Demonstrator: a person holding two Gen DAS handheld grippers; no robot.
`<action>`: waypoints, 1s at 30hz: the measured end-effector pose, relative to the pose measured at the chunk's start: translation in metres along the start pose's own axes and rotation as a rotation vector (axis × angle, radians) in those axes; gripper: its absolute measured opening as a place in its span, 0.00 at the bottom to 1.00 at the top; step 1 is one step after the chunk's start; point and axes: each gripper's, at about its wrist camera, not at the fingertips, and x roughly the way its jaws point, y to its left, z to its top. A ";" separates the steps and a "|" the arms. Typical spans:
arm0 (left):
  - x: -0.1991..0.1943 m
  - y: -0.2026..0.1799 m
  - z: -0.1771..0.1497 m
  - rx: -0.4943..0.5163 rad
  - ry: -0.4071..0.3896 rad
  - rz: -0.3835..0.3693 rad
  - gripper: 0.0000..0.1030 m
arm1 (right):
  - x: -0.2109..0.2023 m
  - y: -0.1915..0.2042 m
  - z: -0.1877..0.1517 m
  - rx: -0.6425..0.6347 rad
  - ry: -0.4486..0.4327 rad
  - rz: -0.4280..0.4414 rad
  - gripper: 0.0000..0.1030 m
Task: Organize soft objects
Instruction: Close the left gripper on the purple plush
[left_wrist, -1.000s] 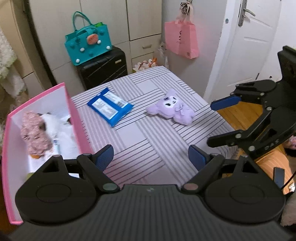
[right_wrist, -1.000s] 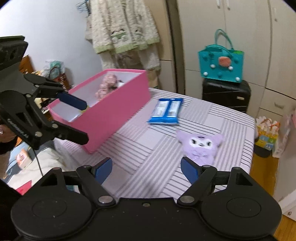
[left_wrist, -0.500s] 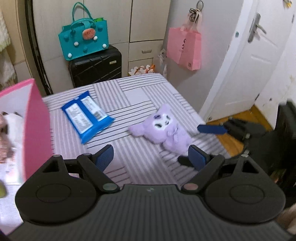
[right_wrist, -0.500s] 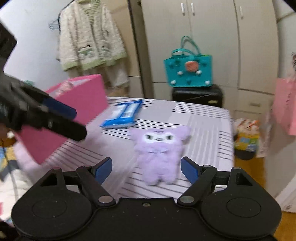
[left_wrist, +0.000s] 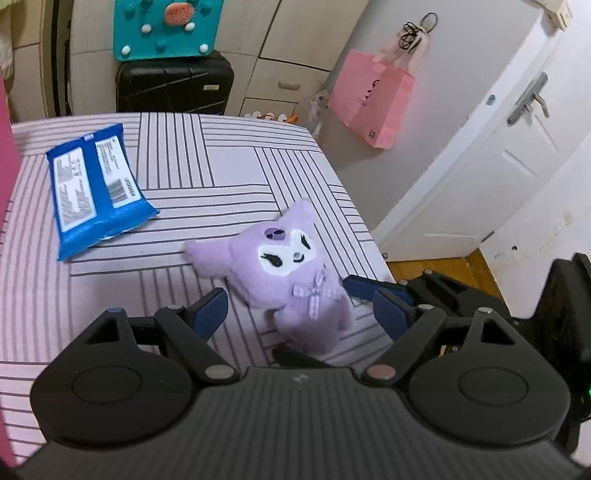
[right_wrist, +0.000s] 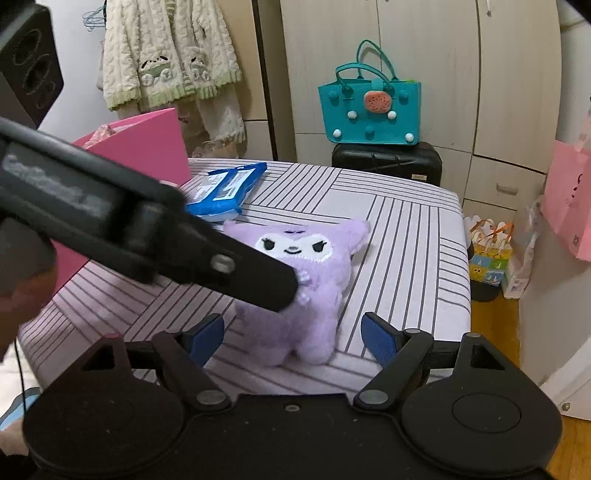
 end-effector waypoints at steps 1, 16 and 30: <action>0.005 -0.001 0.001 -0.007 0.008 0.001 0.83 | 0.002 0.000 0.001 -0.001 0.000 0.000 0.82; 0.027 0.002 0.005 0.002 -0.042 0.106 0.77 | 0.005 0.002 0.000 0.005 -0.052 -0.010 0.57; 0.017 -0.002 -0.005 -0.005 -0.044 0.082 0.63 | -0.005 0.009 -0.004 0.061 -0.066 -0.001 0.54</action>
